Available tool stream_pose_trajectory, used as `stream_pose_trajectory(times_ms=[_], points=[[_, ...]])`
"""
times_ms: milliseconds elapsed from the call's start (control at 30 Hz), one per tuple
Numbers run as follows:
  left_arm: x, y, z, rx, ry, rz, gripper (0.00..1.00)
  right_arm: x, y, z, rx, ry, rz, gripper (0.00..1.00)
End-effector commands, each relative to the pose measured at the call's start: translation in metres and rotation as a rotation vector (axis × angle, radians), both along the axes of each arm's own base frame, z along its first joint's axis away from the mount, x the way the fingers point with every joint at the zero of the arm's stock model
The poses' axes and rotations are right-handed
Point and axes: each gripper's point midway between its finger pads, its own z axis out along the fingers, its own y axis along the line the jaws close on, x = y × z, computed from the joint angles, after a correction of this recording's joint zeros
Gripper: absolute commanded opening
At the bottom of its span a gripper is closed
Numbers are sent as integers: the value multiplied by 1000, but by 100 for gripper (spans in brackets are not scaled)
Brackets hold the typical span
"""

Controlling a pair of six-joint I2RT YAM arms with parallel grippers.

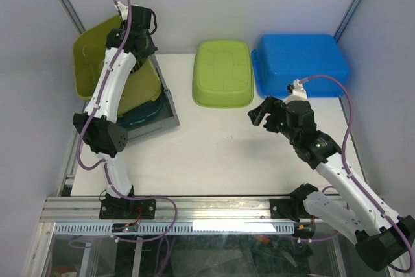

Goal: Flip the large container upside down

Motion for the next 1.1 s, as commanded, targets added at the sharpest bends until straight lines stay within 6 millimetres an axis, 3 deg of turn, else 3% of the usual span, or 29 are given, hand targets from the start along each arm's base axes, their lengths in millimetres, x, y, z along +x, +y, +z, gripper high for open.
stream_pose_trajectory(times_ms=[0,200,333,433,533,633,767,900,1067], points=[[-21,-14,113,-48,-301,-82,0,0,4,6,43,-20,6,81],[-45,-15,169,-41,-428,-109,0,0,7,4,55,-13,12,82],[-64,-25,206,-37,-525,-157,0,0,7,11,68,-23,11,82],[-82,-43,233,-66,-601,-236,0,-1,6,27,77,-48,13,82],[-103,-73,256,-140,-667,-378,0,-4,-2,66,67,-113,2,82],[-126,-110,271,-254,-699,-561,0,-6,-27,108,16,-170,-90,84],[-157,-161,276,-439,-671,-813,0,-19,-84,154,-83,-240,-303,85],[-194,-211,260,-618,-571,-1062,0,-46,-142,199,-114,-360,-519,86],[-247,-252,246,-852,-457,-1318,0,-83,-184,238,-80,-491,-653,86]])
